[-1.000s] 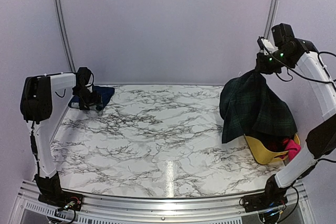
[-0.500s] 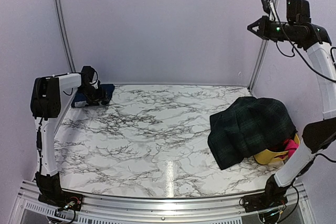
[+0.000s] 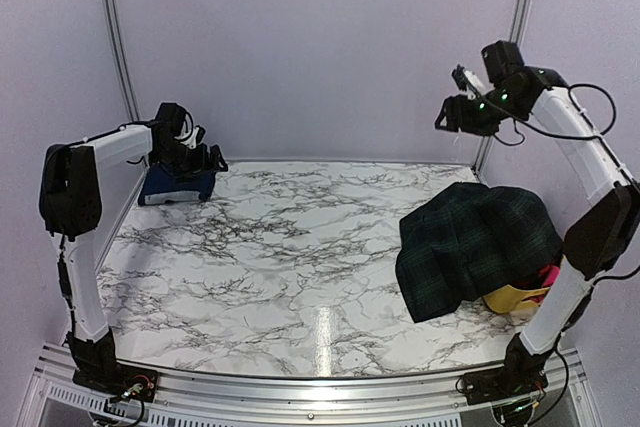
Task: Fold and stack the mixed laundry pile
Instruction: Pick up the crumpled skirt from the bin, then place the crumpled skirt at the center of the board, then flatten out the crumpled skirt at the center of the board.
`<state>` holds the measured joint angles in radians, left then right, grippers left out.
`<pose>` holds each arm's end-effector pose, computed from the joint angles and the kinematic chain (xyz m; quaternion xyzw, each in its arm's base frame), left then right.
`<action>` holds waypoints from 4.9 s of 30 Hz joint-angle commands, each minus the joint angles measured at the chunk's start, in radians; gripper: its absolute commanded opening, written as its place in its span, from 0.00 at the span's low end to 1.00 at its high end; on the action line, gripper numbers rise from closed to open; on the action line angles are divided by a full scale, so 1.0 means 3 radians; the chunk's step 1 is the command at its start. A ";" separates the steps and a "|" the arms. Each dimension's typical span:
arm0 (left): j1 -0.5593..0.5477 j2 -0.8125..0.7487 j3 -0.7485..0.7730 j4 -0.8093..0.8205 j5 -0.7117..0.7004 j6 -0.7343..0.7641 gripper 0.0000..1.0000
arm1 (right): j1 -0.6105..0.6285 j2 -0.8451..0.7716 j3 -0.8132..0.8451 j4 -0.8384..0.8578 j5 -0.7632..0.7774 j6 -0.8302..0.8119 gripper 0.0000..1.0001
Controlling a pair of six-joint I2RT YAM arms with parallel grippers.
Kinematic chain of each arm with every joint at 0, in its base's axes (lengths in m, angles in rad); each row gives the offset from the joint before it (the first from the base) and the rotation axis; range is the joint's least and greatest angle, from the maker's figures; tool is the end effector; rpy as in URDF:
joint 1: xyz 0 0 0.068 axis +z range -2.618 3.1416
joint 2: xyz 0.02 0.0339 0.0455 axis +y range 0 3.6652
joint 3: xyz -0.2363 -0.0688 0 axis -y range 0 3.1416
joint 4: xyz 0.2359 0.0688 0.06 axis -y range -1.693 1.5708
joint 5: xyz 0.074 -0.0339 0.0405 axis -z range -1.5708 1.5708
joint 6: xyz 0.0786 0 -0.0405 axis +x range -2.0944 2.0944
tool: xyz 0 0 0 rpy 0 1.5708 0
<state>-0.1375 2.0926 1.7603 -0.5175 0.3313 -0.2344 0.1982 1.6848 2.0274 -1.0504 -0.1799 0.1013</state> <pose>0.4702 -0.0909 0.1867 0.0134 0.9246 -0.2160 0.3134 0.3540 0.0854 0.3856 -0.0813 0.9018 0.1428 0.3997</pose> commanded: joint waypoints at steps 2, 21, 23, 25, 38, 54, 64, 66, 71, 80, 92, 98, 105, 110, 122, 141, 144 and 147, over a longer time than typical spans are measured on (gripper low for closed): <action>-0.0210 -0.0238 -0.0216 0.0046 -0.0076 0.0123 0.99 | 0.0048 0.0202 -0.0470 -0.0323 0.1014 -0.0251 0.77; -0.0283 -0.0242 -0.0249 0.0042 -0.0193 0.0080 0.99 | 0.0100 0.1057 -0.0509 -0.0275 0.2264 -0.0246 0.00; -0.0283 -0.0230 -0.0236 0.0042 -0.0200 0.0072 0.99 | 0.0100 0.0988 -0.0461 -0.0277 0.2300 -0.0237 0.00; -0.0283 -0.0218 -0.0207 0.0039 -0.0186 0.0064 0.99 | 0.0101 0.0876 -0.0430 -0.0280 0.2321 -0.0215 0.00; -0.0283 -0.0223 -0.0110 -0.0003 -0.0147 0.0037 0.99 | -0.0149 0.0065 0.0092 -0.0114 0.1878 -0.0298 0.00; -0.0193 -0.0395 -0.0026 -0.0018 -0.0095 -0.0138 0.99 | 0.0386 0.0303 0.1400 0.1864 -0.1357 0.1013 0.00; -0.0123 -0.0688 -0.0362 -0.0008 -0.0242 -0.0121 0.99 | 0.0679 -0.0428 -0.0352 0.2200 -0.0963 0.0414 0.13; -0.0114 -0.0791 -0.0524 -0.0008 -0.0260 -0.0048 0.99 | 0.0671 -0.0760 -0.1402 0.1806 -0.0463 0.0249 0.29; -0.0214 -0.1150 -0.1057 0.0061 -0.0187 0.0179 0.99 | 0.0674 -0.1251 -0.3124 0.1571 -0.0257 0.0499 0.82; -0.0405 -0.1287 -0.1577 0.0224 -0.0387 0.0155 0.97 | 0.0934 -0.0141 -0.2066 0.1669 -0.0595 0.0311 0.74; -0.0181 -0.0610 -0.0944 -0.0083 -0.0388 0.0408 0.89 | 0.1310 0.1998 0.0683 0.0623 -0.0418 0.0089 0.82; -0.0277 -0.0423 -0.0903 -0.0111 -0.0489 0.0642 0.90 | 0.1432 0.2169 0.0544 0.0413 -0.0286 -0.0069 0.84; -0.0486 -0.0119 -0.0641 -0.0184 -0.0876 0.0735 0.81 | 0.1486 0.1871 -0.0330 0.0471 0.0042 -0.0194 0.81; -0.0500 -0.0177 -0.0431 -0.0124 -0.0760 0.0603 0.53 | 0.1464 0.1709 -0.0688 0.0458 0.0310 -0.0230 0.58; -0.0503 -0.1184 -0.0726 0.0386 0.0186 0.0221 0.00 | 0.0992 0.1113 0.0257 0.0528 0.0665 -0.0445 0.00; -0.0853 -0.1854 -0.2377 0.0661 -0.0338 -0.0556 0.00 | 0.1188 0.0528 -0.1832 0.0558 0.0697 -0.0147 0.52; -0.0851 -0.1677 -0.2268 0.0565 -0.0244 -0.0567 0.00 | 0.1124 0.0397 -0.1831 0.0551 0.0639 0.0015 0.53; -0.0851 -0.1612 -0.2186 0.0527 -0.0262 -0.0571 0.00 | 0.1108 0.0276 -0.1854 0.0589 0.0462 0.0039 0.50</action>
<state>-0.3965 1.5829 1.0557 -0.3019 0.2775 -0.4019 0.5438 1.8717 1.4342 -0.8982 -0.0147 0.0505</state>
